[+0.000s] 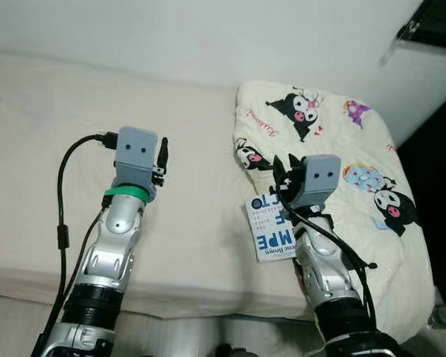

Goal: Clean up the room

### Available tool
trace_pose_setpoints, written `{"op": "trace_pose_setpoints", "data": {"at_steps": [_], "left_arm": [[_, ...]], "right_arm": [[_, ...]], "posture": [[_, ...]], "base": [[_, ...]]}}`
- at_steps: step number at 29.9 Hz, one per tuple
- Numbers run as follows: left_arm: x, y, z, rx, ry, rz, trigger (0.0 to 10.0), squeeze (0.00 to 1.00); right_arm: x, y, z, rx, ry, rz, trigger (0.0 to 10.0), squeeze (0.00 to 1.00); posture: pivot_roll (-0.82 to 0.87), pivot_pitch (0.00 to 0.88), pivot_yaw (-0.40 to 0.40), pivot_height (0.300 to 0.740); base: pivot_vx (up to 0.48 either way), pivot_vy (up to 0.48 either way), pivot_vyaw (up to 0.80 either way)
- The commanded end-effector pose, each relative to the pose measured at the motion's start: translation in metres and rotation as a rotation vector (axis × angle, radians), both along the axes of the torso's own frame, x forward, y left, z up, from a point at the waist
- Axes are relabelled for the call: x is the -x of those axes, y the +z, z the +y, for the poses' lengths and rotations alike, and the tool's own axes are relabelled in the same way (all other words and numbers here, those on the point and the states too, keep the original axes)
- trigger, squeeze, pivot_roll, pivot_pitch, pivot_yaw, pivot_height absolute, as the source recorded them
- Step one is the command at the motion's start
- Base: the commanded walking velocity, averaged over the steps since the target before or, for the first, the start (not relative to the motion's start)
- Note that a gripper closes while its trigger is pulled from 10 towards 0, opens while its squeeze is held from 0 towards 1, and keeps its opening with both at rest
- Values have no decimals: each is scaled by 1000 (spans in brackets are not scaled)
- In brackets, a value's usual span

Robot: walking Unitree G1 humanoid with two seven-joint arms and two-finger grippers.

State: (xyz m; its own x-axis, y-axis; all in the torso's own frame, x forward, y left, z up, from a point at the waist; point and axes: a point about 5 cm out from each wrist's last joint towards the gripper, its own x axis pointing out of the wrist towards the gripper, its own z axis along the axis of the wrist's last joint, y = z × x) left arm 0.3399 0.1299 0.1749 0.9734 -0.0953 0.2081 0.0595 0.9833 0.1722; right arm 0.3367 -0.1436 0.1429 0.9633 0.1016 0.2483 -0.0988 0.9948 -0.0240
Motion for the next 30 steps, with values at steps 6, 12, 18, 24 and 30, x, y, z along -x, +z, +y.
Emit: {"op": "trace_pose_setpoints", "data": {"at_steps": [6, 12, 18, 24, 30], "left_arm": [[2, -7, -7, -2, -26, 27, 10000, 0], [3, -9, -8, -6, -38, 37, 10000, 0], [4, -11, -10, -11, -52, 44, 10000, 0], [5, -13, -13, -13, -67, 52, 10000, 0], [6, -13, -14, -18, -79, 58, 10000, 0]], "right_arm": [[2, -7, -9, -8, -66, 29, 10000, 0], [1, -9, -12, -23, -108, 41, 10000, 0], [2, -9, -14, -27, -120, 38, 10000, 0], [4, -11, -17, -30, -128, 42, 10000, 0], [7, -15, -21, -34, -148, 53, 10000, 0]], "posture": [[-47, 58, -29, 740], [-49, 63, -25, 725], [-51, 69, -20, 700], [-61, 78, -14, 685], [-63, 88, -3, 665]], "base": [[0, 0, 0], [0, 0, 0], [0, 0, 0], [0, 0, 0], [0, 0, 0]]}}
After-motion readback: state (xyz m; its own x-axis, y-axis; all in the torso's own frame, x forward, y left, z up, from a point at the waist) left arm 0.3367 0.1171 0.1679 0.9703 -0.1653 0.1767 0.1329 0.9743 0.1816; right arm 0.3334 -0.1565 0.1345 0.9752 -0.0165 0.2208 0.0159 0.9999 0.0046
